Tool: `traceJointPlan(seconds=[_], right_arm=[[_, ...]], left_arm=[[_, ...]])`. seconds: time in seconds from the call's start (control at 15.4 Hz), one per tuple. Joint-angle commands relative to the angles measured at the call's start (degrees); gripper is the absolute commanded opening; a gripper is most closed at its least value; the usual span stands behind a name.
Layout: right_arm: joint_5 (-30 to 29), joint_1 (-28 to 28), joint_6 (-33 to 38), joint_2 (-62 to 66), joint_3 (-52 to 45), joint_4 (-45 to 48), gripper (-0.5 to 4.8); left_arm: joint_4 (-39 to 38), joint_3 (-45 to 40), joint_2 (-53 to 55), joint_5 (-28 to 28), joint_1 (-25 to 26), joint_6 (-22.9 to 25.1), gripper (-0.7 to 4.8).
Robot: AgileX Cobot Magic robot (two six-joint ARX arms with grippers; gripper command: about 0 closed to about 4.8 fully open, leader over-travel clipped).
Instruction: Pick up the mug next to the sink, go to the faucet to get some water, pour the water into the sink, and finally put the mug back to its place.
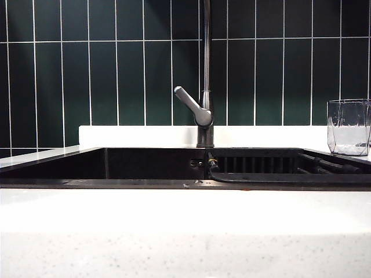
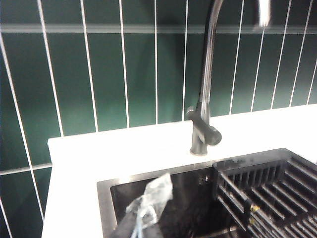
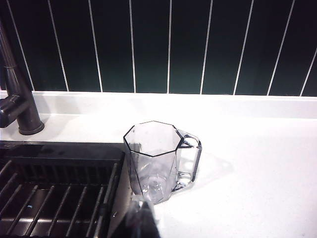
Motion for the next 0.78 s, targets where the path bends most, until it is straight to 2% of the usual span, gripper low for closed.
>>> traceJointPlan(seconds=[0.06, 0.39, 0.78], right_arm=[[-0.04, 0.02, 0.24, -0.15, 0.26, 0.92, -0.06], [-0.07, 0.02, 0.24, -0.15, 0.26, 0.92, -0.06], [-0.04, 0.02, 0.24, -0.17, 0.24, 0.9, -0.06]], left_arm=[[-1.44, -3.69, -4.28, -2.23, 1.4, 0.13, -0.06], [-2.01, -11.98, -15.93, -1.75, 13.31, -0.28, -0.06], [-1.99, -17.29, -15.69, -2.21, 13.57, 0.42, -0.06]])
